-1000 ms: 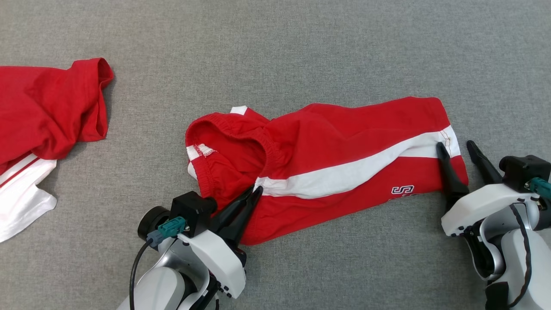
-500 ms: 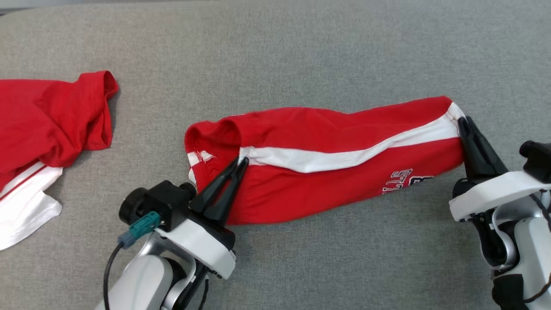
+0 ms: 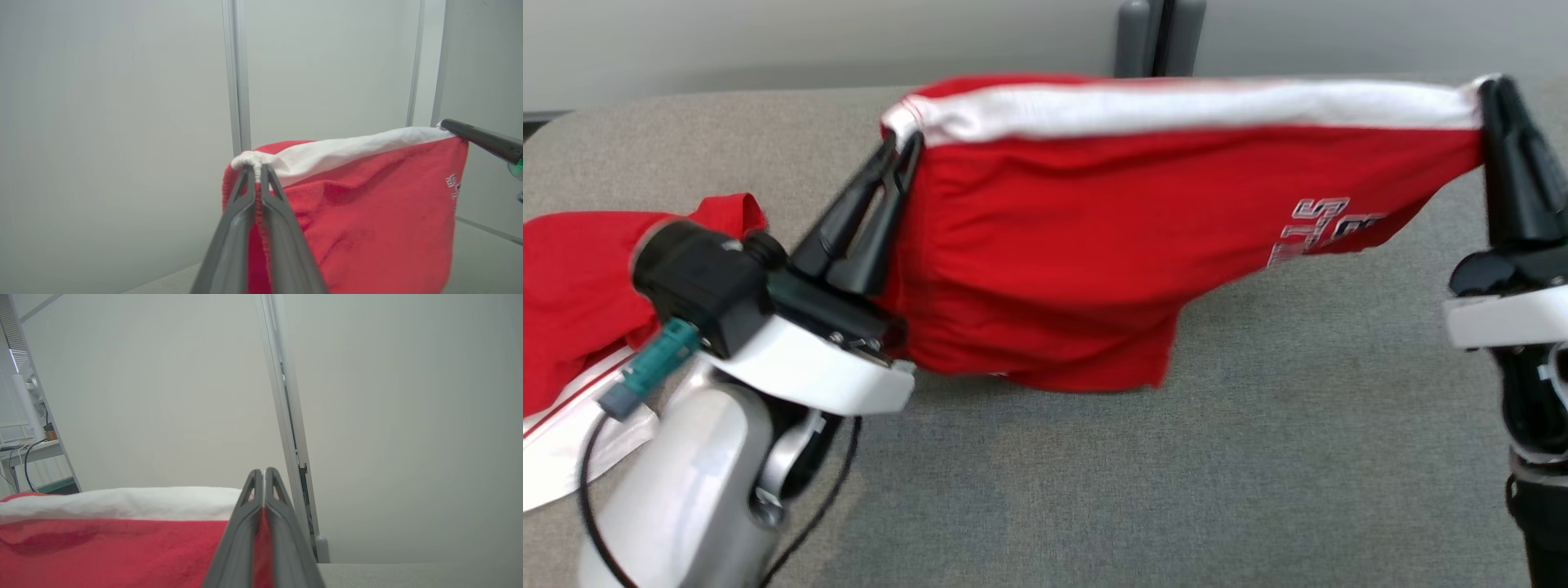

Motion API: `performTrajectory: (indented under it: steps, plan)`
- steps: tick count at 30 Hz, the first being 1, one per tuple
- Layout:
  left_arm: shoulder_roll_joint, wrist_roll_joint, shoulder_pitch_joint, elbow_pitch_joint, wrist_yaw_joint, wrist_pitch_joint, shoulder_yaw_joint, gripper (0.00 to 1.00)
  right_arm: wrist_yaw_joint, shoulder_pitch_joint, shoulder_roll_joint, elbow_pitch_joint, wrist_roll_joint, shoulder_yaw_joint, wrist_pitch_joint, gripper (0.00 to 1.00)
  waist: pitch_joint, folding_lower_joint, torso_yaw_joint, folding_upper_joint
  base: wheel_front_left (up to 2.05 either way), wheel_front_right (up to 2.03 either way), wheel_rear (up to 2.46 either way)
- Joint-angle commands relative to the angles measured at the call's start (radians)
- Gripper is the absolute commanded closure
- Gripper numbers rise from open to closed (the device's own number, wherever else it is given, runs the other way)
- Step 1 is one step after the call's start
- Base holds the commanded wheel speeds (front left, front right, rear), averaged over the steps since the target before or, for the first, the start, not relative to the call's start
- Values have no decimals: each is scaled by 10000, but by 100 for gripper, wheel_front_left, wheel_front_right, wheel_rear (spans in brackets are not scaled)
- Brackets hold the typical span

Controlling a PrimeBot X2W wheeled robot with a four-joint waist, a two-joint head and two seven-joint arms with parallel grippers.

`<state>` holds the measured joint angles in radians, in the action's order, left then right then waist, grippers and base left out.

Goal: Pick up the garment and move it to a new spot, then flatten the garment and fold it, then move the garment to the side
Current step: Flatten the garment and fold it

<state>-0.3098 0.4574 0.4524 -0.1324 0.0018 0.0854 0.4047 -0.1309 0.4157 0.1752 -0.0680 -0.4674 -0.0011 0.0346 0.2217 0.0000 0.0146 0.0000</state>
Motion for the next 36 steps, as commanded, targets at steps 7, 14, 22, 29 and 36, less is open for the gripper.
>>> performTrajectory:
  steps: [7, 14, 22, 29, 36]
  plan:
    - [-423, 63, 1108, -665, -14, -405, -520, 100, 2, 752, 286, -1227, -102, -438, -376, 100, -542, 0, -92, 0, 0, 0, 0]
    - [-526, 259, 1831, -1089, 67, -756, -836, 100, 2, 1271, 464, -2103, -56, -664, -910, 100, -884, 0, -178, 0, 0, 0, 0]
    - [-546, 456, 1971, -1252, 91, -873, -905, 100, 2, 1326, 302, -2065, -337, -604, -1259, 100, -649, 0, -301, 0, 0, 0, 0]
    - [-444, 590, 2447, -925, -87, -713, -944, 100, 2, 1901, 339, -1731, -535, -562, -1268, 100, 147, 0, -251, 0, 0, 0, 0]
    - [-139, 691, 3869, -137, -408, -351, -957, 100, 2, 3586, 426, -874, -818, -321, -1276, 100, 1304, 0, -151, 0, 0, 0, 0]
